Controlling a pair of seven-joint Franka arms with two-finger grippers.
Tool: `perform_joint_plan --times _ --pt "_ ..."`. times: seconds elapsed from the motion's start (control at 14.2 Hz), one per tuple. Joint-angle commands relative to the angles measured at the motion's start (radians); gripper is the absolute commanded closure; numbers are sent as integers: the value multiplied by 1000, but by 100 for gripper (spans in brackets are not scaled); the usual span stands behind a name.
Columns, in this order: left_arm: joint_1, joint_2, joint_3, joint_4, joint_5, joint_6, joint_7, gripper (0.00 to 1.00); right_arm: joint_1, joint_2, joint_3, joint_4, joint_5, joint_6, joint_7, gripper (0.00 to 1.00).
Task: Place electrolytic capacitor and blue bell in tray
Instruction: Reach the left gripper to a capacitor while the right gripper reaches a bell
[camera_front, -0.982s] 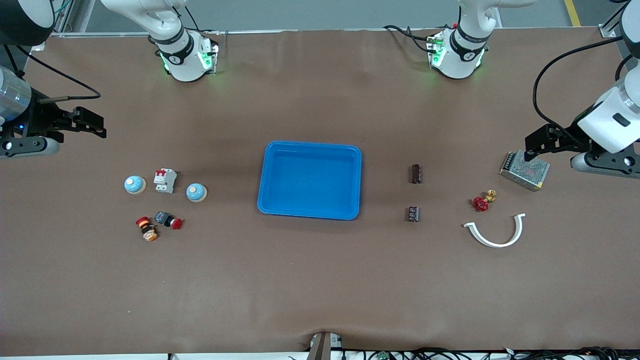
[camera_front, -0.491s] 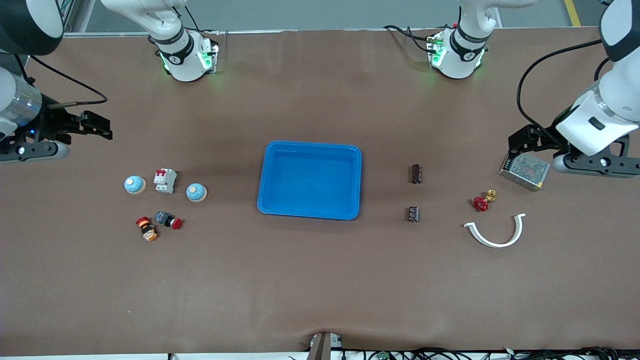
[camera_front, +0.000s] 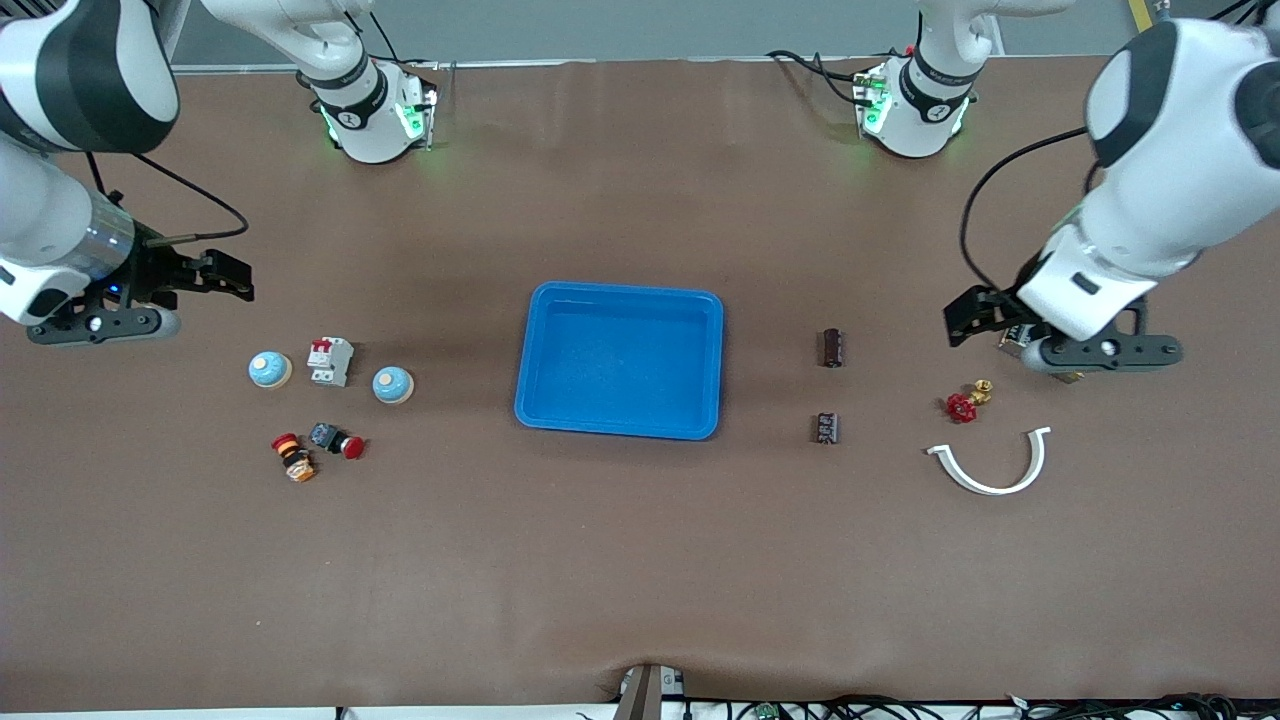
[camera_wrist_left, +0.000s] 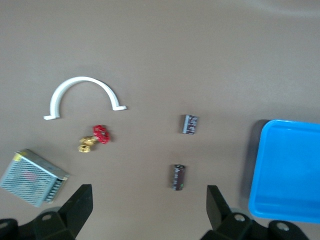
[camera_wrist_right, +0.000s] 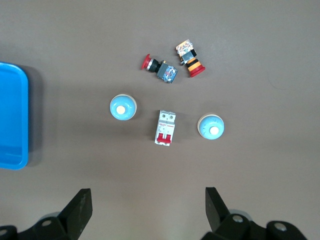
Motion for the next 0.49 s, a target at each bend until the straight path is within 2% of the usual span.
perform_joint_plan --times 0.0,0.28,0.42 --pt "4 -49 -47 -126 70 68 -37 0 13 -40 -2 -84 13 73 74 0" --pt "4 -13 -71 -145 73 95 -37 0 55 -31 -1 -176 13 236 145 0" --pt "5 -13 -77 -197 61 144 -38 0 93 -28 -2 -245 13 332 166 0"
